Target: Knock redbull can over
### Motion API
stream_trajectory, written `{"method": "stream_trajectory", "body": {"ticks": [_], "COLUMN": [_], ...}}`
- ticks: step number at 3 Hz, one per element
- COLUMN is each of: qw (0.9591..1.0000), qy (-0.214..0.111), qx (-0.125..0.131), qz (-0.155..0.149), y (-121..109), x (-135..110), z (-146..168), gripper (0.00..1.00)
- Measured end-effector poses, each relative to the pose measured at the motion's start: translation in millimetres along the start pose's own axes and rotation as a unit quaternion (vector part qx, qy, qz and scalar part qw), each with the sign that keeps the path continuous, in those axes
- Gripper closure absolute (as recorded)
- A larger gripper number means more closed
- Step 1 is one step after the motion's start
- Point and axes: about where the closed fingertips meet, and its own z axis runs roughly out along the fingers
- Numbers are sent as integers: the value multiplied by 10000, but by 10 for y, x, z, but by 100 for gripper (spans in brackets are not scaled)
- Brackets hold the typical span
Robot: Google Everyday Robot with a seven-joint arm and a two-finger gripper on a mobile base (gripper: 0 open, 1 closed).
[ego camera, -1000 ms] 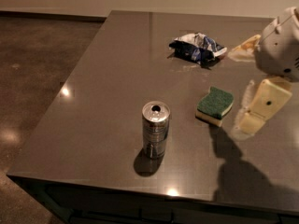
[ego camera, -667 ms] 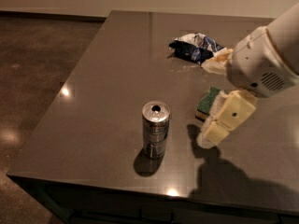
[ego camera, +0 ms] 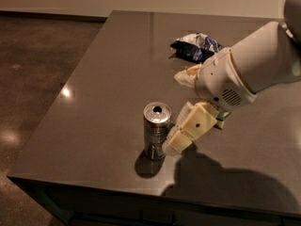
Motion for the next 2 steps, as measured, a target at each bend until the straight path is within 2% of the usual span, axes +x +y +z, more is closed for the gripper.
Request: {"method": "stream_trajectory", "body": {"ticks": [1, 2], "qw": [9996, 9992], "qy": [-277, -401], "qx": [6, 7], "qz": [3, -10], "y": [77, 108], "x": [6, 15], "z": [177, 253], "gripper": [2, 5]}}
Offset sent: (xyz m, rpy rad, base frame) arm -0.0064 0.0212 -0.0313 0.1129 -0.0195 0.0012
